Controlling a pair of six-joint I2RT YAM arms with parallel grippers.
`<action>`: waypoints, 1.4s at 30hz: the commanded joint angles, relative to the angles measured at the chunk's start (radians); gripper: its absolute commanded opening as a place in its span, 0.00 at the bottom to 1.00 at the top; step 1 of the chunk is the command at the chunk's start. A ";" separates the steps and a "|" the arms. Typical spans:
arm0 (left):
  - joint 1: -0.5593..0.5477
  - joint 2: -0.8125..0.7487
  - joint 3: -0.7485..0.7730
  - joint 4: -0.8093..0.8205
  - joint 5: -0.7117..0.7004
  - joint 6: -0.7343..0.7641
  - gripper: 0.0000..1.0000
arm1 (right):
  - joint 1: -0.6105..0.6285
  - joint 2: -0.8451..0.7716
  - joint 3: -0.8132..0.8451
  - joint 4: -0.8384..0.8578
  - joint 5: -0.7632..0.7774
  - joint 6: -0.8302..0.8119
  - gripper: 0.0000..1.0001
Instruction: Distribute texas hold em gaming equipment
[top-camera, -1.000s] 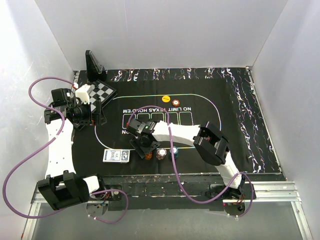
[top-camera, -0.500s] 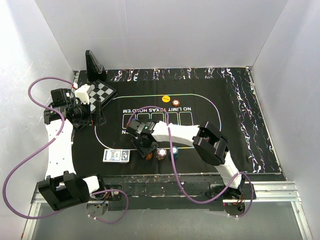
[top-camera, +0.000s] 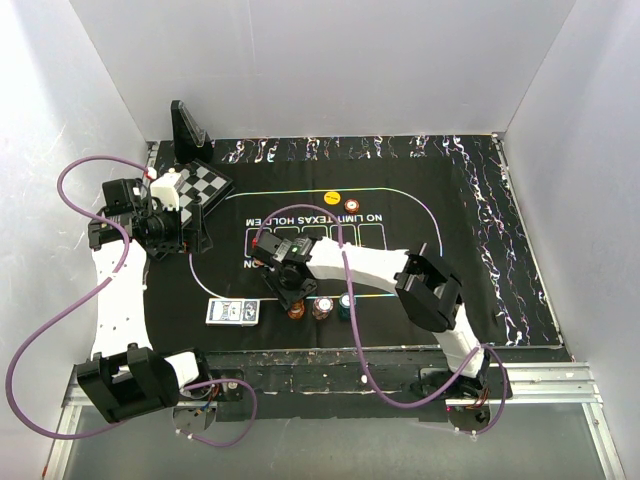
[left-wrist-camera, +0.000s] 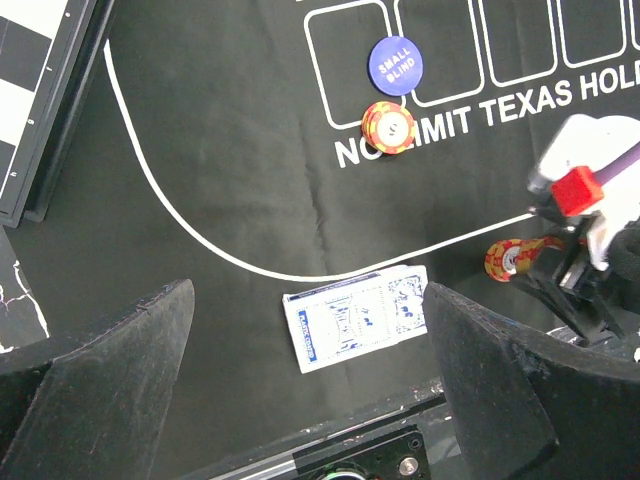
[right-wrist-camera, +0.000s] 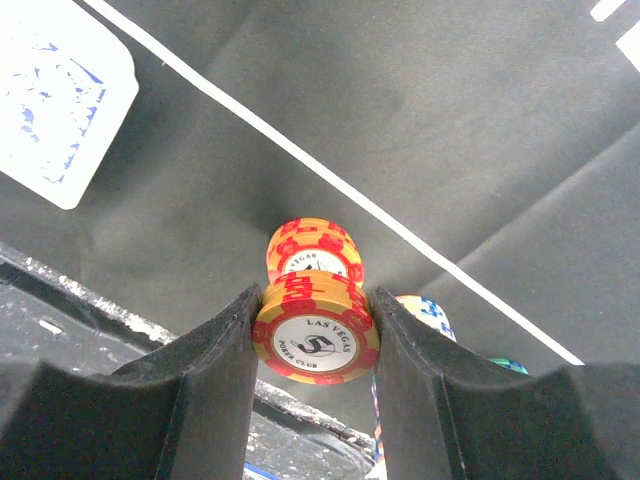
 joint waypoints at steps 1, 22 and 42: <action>0.005 -0.035 0.003 -0.005 0.000 0.019 1.00 | -0.021 -0.109 0.052 -0.021 0.032 0.001 0.45; 0.014 -0.032 0.013 -0.017 0.005 0.034 1.00 | -0.443 -0.501 -0.474 0.047 0.087 0.114 0.40; 0.014 -0.010 0.043 -0.029 0.018 0.025 1.00 | -0.492 -0.511 -0.723 0.148 0.166 0.243 0.41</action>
